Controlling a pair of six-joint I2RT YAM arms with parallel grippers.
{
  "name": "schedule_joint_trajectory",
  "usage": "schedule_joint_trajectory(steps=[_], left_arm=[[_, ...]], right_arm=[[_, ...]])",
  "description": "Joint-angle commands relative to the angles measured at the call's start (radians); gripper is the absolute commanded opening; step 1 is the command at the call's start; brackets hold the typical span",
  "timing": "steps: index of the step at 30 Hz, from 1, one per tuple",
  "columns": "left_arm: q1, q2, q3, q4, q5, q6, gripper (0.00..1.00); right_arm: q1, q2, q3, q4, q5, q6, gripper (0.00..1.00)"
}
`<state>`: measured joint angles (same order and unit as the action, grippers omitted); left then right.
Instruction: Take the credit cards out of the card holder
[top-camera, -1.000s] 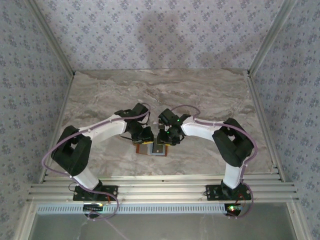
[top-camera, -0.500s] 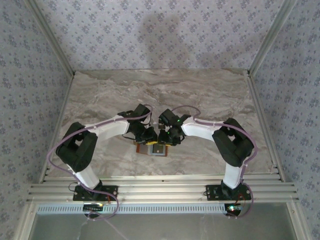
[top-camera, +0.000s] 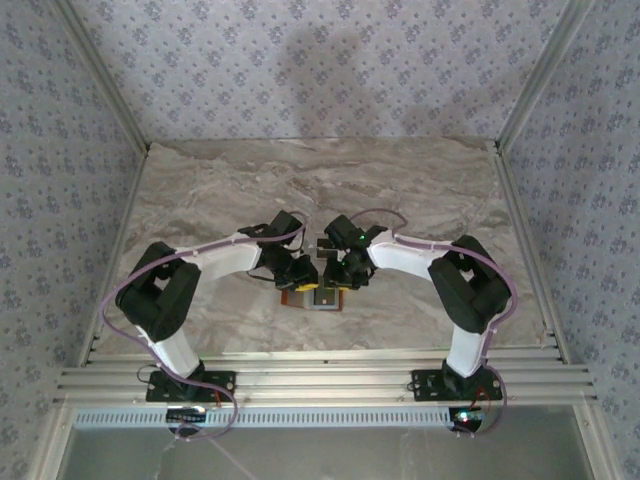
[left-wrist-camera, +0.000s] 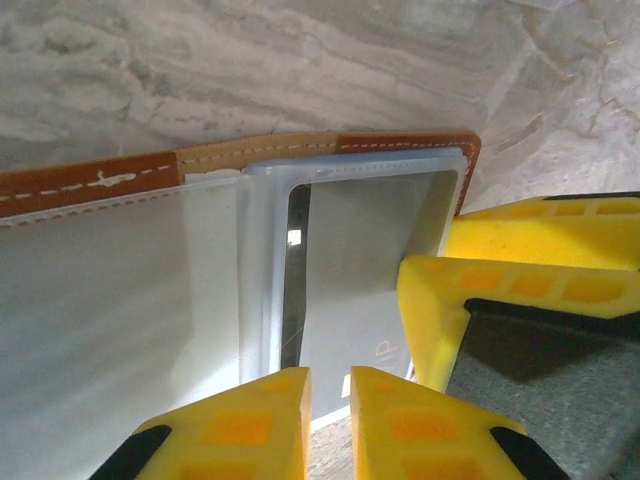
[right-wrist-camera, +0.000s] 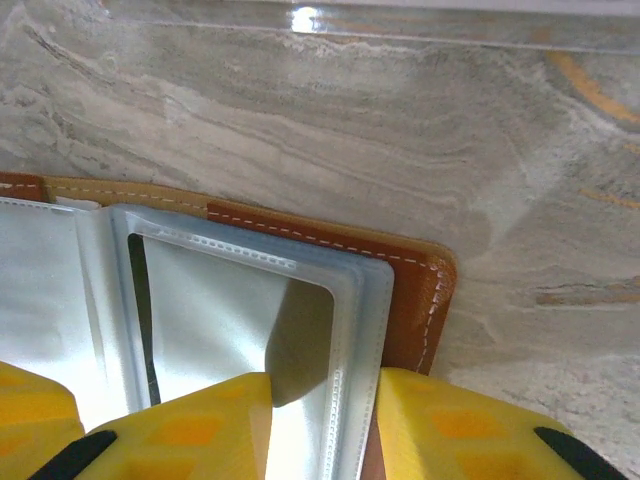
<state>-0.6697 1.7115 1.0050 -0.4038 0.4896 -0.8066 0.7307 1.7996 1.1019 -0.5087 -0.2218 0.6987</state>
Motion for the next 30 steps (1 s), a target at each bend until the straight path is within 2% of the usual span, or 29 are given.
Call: schedule_joint_trajectory(steps=[1, 6, 17, 25, 30], left_arm=[[-0.009, 0.016, 0.006, -0.003, -0.007, -0.004, 0.17], [-0.01, 0.04, 0.036, -0.059, -0.055, 0.028, 0.15], [-0.021, 0.08, 0.063, -0.065, -0.035, 0.048, 0.16], [-0.054, 0.087, 0.141, -0.205, -0.161, 0.108, 0.17], [-0.061, 0.1, 0.145, -0.215, -0.162, 0.123, 0.17]], right_arm=[[-0.006, -0.013, -0.003, -0.058, 0.039, -0.015, 0.35], [-0.004, -0.017, -0.002, -0.054, 0.032, -0.012, 0.39], [0.0, -0.029, -0.026, 0.0, -0.005, 0.012, 0.4], [0.001, -0.037, -0.03, -0.005, -0.002, 0.01, 0.4], [0.001, -0.039, -0.034, -0.007, 0.0, 0.011, 0.4]])
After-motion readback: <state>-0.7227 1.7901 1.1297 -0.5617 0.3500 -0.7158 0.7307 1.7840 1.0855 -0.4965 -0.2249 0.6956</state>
